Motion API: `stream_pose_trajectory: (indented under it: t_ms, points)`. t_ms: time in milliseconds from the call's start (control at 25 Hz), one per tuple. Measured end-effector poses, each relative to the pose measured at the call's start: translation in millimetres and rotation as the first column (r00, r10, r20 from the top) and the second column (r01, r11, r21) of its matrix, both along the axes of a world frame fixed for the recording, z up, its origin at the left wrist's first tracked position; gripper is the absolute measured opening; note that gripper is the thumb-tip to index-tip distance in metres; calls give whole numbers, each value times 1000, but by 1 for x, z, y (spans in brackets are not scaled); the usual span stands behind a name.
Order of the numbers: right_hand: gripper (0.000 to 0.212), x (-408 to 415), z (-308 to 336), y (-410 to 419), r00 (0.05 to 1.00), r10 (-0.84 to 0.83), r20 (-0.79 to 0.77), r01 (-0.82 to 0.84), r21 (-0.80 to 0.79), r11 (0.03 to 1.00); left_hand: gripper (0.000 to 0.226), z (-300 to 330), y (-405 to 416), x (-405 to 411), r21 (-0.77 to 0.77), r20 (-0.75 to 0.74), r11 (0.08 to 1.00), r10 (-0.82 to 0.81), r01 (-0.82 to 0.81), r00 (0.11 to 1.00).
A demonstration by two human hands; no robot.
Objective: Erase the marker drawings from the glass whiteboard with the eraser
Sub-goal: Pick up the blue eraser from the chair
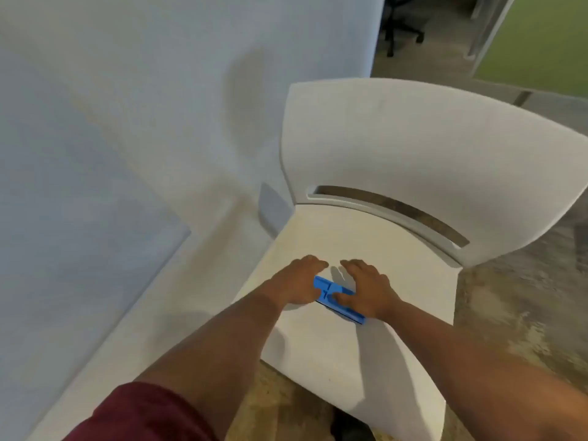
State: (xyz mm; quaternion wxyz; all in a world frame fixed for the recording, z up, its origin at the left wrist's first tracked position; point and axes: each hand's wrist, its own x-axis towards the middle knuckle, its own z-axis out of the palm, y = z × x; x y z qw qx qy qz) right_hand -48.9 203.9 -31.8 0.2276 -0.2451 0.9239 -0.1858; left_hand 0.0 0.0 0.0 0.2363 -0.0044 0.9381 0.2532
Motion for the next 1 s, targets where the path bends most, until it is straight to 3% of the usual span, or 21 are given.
stream_pose_trajectory:
  t_ms: [120,240,360,480,640,720,840,1000]
  points:
    - [92,5,-20,7,991,32,133,-33,7,999,70,-26,10,-5,-34,69,993,-113,116,991]
    - [67,12,-31,1,985,88,146,-89,1,996,40,-42,13,-10,-147,-35,962,-237,230,971]
    - [39,14,-29,-12,993,80,82,-77,-34,996,30,-42,6,-8,-40,-22,990,-138,137,990]
    - [40,13,-11,-38,999,43,12,-42,-110,993,37,-12,-18,-5,81,17,996,31,-32,999]
    - [46,10,47,-102,990,80,-113,-107,-263,959,44,72,-79,6,-13,-14,991,135,-135,991]
    - [46,10,91,-146,976,104,-193,-173,-384,907,40,130,-113,21,-123,-117,978,152,-167,981]
    - [45,19,172,-214,939,106,-328,-288,-576,765,35,234,-157,56,-318,-336,908,160,-272,928]
    - [51,54,289,-299,855,57,-515,-473,-731,491,48,361,-196,123,-451,-637,760,93,-468,765]
